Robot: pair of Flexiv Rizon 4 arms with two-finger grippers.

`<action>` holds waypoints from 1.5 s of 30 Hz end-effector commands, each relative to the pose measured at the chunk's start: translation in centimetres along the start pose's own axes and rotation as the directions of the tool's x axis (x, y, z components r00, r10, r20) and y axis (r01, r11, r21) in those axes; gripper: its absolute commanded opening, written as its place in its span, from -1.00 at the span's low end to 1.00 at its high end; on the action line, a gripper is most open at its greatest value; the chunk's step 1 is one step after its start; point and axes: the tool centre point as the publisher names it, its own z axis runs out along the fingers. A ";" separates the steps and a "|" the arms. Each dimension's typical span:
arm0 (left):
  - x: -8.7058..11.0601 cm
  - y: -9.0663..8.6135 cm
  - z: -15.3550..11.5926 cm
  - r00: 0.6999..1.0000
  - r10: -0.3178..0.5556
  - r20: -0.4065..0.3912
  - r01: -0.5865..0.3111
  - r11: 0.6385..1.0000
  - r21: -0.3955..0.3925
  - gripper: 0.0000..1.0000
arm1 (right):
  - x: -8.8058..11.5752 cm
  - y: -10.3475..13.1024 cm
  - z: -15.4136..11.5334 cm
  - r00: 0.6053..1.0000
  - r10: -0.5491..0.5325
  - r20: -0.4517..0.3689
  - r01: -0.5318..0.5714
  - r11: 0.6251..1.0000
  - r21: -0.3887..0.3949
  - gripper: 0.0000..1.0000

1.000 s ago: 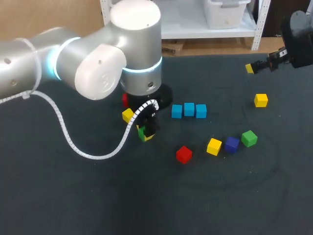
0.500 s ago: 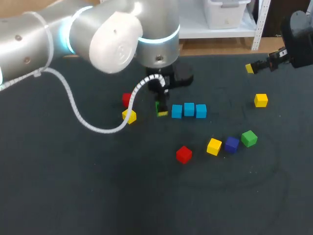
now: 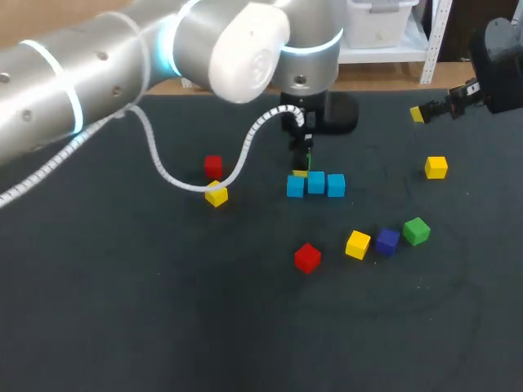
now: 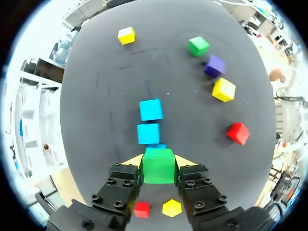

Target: Place the blue cubes, place green cubes on the blue cubes, place the yellow cubes on the green cubes, then place the red cubes on the yellow cubes, and place purple cube on the red cubes.

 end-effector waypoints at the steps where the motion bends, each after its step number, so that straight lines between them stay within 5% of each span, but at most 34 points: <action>1: -0.3 1.5 0.6 1.000 -0.021 -0.009 0.022 0.998 0.054 -1.00 | 0.1 0.2 0.0 1.000 0.001 0.002 -0.001 1.000 0.009 1.00; 45: 0.1 1.5 3.5 0.992 -0.124 -0.004 0.124 0.988 0.088 -0.93 | 0.1 0.2 0.0 1.000 0.001 0.002 -0.001 1.000 0.009 1.00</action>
